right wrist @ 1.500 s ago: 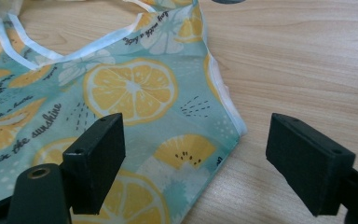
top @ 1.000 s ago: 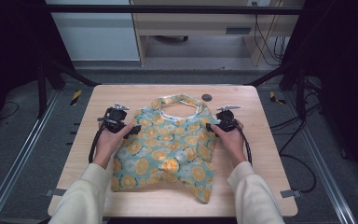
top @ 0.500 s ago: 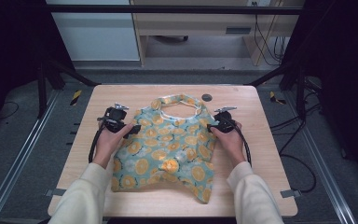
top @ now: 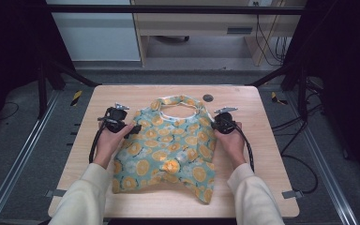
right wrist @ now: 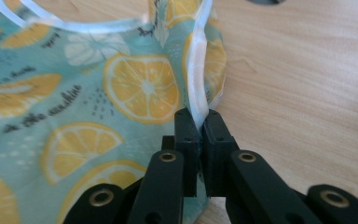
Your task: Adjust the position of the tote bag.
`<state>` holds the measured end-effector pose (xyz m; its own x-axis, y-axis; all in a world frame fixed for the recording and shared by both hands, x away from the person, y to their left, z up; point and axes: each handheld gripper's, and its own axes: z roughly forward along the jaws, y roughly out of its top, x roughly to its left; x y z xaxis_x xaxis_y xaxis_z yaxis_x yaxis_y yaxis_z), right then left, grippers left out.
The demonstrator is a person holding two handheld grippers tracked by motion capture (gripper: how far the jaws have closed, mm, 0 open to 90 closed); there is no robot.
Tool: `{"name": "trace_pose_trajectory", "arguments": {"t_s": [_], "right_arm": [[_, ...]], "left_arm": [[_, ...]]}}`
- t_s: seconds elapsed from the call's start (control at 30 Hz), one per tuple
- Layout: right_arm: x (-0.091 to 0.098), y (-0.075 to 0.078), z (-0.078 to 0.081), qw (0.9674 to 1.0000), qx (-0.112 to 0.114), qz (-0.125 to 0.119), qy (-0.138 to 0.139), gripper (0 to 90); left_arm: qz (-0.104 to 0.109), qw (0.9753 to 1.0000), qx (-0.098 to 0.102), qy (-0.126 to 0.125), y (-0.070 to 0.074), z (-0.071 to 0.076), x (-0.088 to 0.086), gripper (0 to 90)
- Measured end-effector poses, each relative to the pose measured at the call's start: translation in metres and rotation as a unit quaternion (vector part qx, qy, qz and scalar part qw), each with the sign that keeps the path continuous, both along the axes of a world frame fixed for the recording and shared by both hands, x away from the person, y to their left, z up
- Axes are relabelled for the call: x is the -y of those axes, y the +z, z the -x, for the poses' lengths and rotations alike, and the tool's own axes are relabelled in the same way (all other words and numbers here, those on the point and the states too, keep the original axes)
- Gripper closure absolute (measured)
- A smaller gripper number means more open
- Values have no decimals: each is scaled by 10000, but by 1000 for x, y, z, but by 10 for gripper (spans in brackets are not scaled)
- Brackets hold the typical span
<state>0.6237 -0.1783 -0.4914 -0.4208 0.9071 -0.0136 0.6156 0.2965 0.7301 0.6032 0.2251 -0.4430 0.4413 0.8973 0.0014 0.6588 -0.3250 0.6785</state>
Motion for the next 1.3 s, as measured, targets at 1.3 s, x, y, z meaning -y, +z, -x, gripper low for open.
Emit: {"name": "trace_pose_trajectory", "arguments": {"t_s": [1.3], "right_arm": [[4,25,13,9987,322,-312,242,874]], "left_arm": [[127,9946,-1015,-169,-17,1,13,71]]}}
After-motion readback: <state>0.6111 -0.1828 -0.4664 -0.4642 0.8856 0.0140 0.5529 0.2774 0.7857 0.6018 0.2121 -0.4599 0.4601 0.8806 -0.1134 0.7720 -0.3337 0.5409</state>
